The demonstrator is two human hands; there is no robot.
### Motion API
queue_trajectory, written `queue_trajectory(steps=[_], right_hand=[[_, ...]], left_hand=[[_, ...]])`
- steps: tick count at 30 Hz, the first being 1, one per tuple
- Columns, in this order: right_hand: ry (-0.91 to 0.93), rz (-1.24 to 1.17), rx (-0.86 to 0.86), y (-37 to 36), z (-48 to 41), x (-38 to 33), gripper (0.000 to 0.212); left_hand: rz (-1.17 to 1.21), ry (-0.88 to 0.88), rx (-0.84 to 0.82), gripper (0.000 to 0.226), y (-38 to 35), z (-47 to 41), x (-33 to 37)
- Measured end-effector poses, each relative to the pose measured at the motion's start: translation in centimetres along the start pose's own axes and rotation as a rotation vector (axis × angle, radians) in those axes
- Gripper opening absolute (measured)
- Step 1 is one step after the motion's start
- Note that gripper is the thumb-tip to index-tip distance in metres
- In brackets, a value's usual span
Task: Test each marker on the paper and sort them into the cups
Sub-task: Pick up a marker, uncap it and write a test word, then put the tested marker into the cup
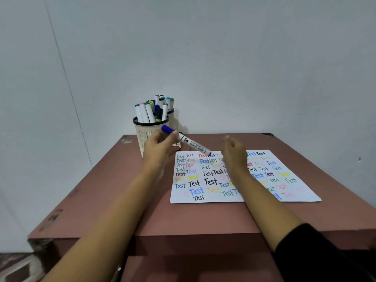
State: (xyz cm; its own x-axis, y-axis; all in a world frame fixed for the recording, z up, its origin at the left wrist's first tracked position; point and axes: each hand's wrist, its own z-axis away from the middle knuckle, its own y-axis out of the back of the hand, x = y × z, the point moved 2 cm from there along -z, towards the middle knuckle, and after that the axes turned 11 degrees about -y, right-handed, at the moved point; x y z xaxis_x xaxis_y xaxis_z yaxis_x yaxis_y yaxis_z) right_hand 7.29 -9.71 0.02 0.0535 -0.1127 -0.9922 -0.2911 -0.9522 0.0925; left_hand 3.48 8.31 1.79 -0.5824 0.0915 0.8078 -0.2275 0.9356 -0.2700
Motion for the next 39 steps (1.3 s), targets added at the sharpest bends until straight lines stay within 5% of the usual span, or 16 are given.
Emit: queue_trajectory(steps=[6,9,14,22,33,39], right_hand=[[0.307,0.766,-0.116,-1.8,0.4,1.8,0.027],[0.365,0.944,-0.137,-1.9,0.6,2.1,0.029],[0.404,0.97,-0.133,-1.9,0.9,2.0,0.029],[0.423,0.966,-0.123,-1.9,1.0,1.9,0.029],[0.404,0.951,-0.126,-2.0,0.7,1.9,0.027],[0.411,0.96,-0.124,-2.0,0.6,1.9,0.028]], left_hand=[[-0.269,-0.148,0.056,0.022,-0.2,-1.7,2.4],[-0.434,-0.207,-0.004,0.033,0.0,-3.4,3.9],[-0.646,-0.337,-0.061,0.034,0.1,-6.5,8.0],[-0.765,-0.472,0.076,0.032,1.4,-11.0,11.8],[-1.226,-0.261,-0.225,0.034,4.2,-9.8,4.7],[-1.17,-0.206,-0.229,0.039,4.6,-9.0,4.3]])
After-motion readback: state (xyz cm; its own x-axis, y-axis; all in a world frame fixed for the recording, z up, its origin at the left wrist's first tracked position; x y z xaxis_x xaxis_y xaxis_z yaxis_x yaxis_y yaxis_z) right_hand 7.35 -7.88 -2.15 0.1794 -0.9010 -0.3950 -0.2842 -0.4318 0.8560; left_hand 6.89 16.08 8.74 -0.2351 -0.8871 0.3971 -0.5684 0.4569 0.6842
